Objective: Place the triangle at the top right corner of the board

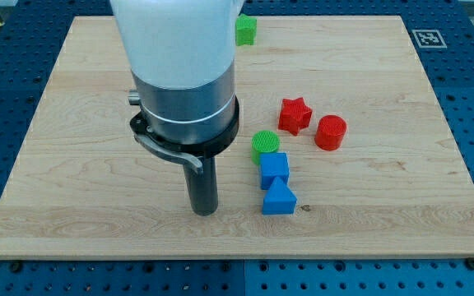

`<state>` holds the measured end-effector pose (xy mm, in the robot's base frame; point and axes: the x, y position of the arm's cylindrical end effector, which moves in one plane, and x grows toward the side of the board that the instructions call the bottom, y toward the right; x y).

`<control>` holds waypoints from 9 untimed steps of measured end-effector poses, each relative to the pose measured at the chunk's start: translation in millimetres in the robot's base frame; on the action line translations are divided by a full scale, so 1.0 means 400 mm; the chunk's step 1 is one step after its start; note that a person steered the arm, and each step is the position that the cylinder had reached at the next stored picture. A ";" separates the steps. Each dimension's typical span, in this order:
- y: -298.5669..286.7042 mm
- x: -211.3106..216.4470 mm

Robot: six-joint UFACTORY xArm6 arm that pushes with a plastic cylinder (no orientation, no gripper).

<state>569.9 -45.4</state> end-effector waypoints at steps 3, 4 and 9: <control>0.121 -0.024; 0.166 -0.024; 0.364 0.032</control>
<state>582.8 100.1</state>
